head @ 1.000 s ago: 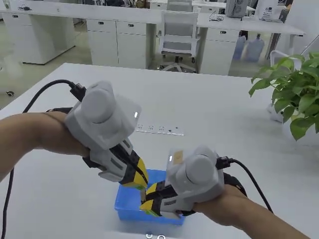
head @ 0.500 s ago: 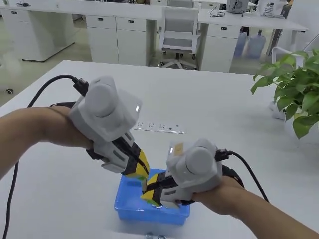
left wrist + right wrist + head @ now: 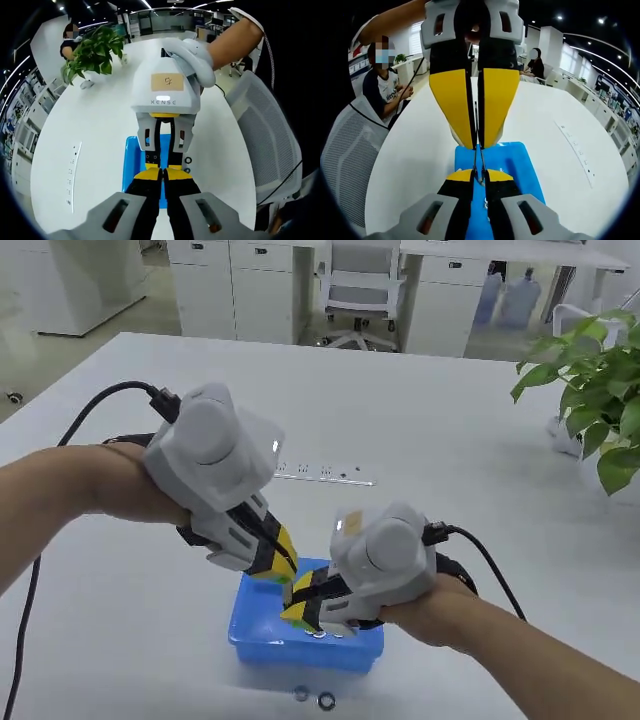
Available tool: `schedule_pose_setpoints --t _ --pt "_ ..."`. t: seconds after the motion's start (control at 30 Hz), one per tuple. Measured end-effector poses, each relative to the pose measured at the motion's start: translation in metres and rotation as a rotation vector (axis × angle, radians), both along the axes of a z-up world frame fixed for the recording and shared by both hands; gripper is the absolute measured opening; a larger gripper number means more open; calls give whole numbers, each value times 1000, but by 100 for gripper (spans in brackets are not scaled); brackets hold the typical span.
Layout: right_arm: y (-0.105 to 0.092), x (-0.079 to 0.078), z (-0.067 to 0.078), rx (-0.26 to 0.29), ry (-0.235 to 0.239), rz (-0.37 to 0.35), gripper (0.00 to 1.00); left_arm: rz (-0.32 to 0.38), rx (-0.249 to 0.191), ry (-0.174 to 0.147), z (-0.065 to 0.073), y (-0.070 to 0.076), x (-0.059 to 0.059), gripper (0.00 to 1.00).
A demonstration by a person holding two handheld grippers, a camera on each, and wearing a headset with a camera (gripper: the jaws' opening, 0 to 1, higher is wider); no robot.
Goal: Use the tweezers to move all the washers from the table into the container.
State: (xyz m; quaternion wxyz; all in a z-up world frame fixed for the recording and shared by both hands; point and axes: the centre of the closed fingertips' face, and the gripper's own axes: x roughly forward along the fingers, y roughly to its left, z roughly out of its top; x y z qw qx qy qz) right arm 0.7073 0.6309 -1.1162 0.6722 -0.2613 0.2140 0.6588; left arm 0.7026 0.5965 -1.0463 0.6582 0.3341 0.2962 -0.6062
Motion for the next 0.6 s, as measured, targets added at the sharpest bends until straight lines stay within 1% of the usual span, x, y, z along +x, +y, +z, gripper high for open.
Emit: schedule_pose_setpoints --t 0.13,0.27,0.5,0.6 --pt "2 3 -8 -2 14 3 10 5 1 12 -8 2 4 5" --pt "2 6 -14 -7 14 8 10 15 -3 21 -14 3 9 5" --pt "1 8 -25 -21 29 21 10 22 -5 32 -25 2 13 5" --pt "0 8 -29 -30 31 27 10 22 -4 36 -29 1 13 5"
